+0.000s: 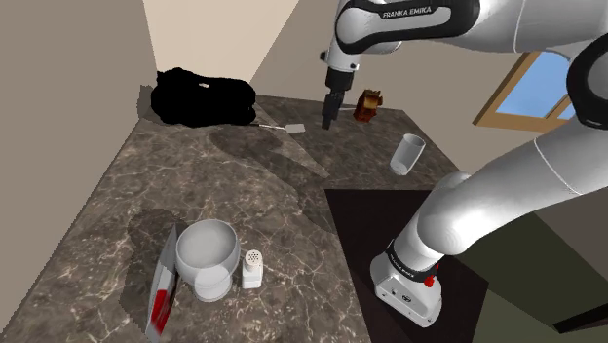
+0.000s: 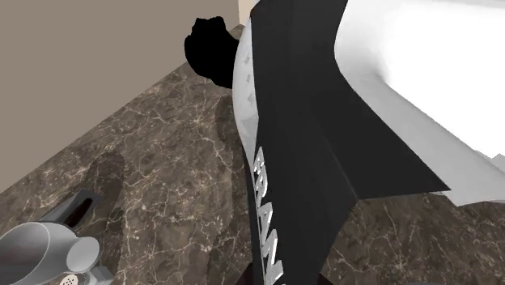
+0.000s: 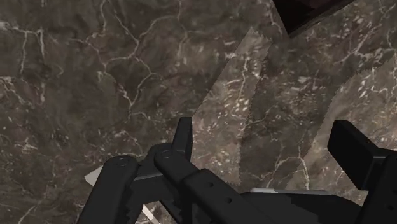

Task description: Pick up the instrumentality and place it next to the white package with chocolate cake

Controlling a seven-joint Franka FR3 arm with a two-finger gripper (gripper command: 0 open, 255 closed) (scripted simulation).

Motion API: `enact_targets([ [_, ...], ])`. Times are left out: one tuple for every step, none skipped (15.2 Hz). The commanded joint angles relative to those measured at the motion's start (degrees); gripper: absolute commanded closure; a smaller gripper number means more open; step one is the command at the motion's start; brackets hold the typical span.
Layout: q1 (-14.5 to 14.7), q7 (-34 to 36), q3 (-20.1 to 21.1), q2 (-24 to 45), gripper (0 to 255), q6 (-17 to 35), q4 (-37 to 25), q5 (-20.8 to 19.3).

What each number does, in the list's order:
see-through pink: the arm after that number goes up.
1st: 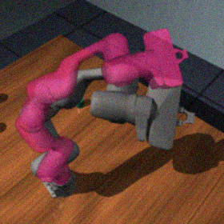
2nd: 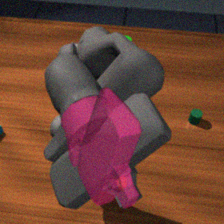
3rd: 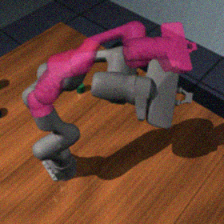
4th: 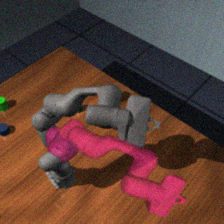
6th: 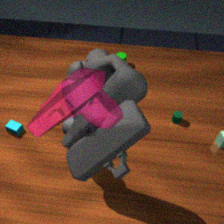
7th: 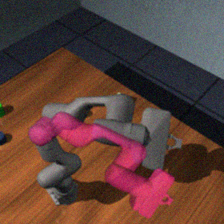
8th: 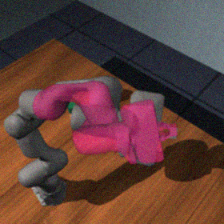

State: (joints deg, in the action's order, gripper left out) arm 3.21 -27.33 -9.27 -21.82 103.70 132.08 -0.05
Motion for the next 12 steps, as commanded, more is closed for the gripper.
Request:
enact_targets([
  [0.47,-3.63,-0.94,3.90,0,2.80,-1.94,-0.03],
  [0.69,-5.32,-1.32,5.89,0,4.15,-2.96,0.11],
  [0.91,-7.00,-1.66,7.90,0,5.43,-4.05,0.30],
  [1.12,-8.69,-1.97,9.93,0,6.65,-5.22,0.55],
  [1.31,-10.36,-2.24,11.97,0,7.81,-6.47,0.86],
  [1.48,-12.04,-2.45,14.01,0,8.89,-7.79,1.22],
  [1.63,-13.70,-2.63,16.06,0,9.90,-9.18,1.62],
  [1.74,-15.35,-2.74,18.11,0,10.84,-10.65,2.06],
  [1.81,-16.98,-2.80,20.17,0,11.71,-12.18,2.53],
  [1.87,-18.59,-2.82,22.22,0,12.50,-13.78,3.03],
  [1.88,-20.17,-2.78,24.27,0,13.23,-15.46,3.54],
  [1.88,-21.72,-2.70,26.31,0,13.87,-17.20,4.06],
])
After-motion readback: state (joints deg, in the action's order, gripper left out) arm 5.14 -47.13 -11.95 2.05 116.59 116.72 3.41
